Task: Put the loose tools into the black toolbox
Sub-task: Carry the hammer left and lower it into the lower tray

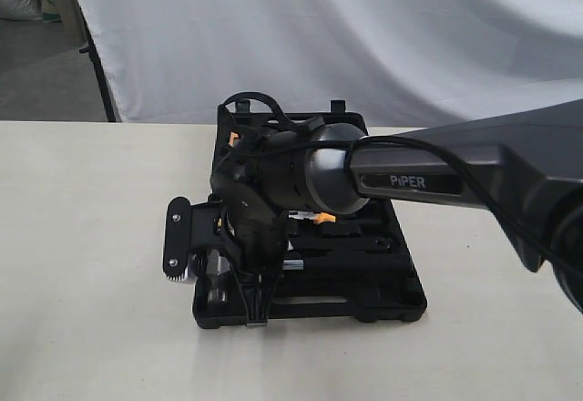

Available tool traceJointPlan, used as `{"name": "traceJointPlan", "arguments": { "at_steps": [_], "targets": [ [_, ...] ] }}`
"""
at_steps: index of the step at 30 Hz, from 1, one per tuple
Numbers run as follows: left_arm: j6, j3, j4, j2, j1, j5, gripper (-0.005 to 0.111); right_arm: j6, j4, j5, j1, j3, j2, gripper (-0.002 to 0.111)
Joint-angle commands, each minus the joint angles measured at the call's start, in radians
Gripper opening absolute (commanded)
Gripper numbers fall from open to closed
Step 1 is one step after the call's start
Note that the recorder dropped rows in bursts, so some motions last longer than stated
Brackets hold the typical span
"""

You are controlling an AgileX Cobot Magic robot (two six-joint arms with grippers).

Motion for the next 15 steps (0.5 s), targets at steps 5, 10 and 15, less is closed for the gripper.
{"name": "traceJointPlan", "arguments": {
  "at_steps": [5, 10, 15],
  "targets": [
    [-0.005, -0.003, 0.004, -0.003, 0.025, -0.007, 0.001, 0.013, -0.007, 0.011, -0.001, -0.004, -0.001, 0.0],
    [-0.005, -0.003, 0.004, -0.003, 0.025, -0.007, 0.001, 0.013, -0.007, 0.015, -0.001, -0.004, -0.001, 0.029],
    [-0.005, -0.003, 0.004, -0.003, 0.025, -0.007, 0.001, 0.015, -0.003, 0.015, -0.001, -0.005, -0.003, 0.067]
  ]
}}
